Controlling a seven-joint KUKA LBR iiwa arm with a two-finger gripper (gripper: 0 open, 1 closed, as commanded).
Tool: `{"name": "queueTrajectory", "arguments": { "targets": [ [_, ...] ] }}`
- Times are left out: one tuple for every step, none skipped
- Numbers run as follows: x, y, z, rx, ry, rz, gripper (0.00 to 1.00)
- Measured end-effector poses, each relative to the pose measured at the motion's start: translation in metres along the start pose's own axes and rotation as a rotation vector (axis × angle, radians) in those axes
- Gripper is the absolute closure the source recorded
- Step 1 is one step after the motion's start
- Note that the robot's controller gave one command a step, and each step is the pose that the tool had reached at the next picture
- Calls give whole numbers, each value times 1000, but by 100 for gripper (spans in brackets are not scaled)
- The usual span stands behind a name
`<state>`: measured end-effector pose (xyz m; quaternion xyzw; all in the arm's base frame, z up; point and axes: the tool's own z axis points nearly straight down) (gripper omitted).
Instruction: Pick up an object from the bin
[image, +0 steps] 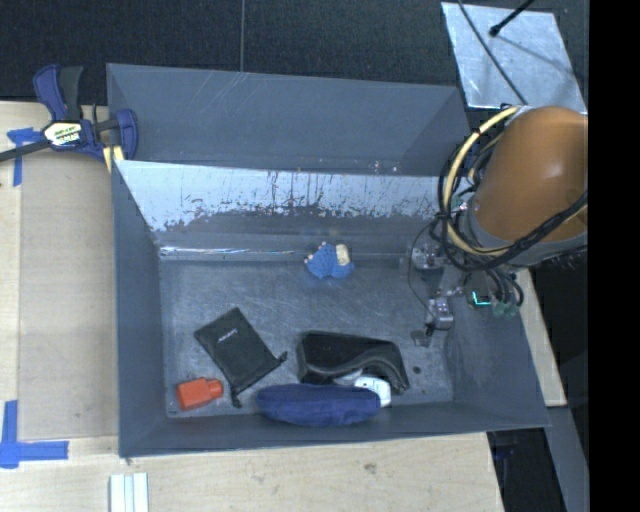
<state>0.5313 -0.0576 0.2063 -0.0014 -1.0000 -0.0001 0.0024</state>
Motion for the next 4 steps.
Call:
{"name": "queueTrajectory", "arguments": {
  "targets": [
    [23, 45, 123, -1, 1, -77, 0],
    [21, 42, 119, 3, -4, -74, 100],
    [5, 42, 9, 2, -12, -67, 100],
    [-6, 24, -55, 2, -9, -442, 100]
  ]
}}
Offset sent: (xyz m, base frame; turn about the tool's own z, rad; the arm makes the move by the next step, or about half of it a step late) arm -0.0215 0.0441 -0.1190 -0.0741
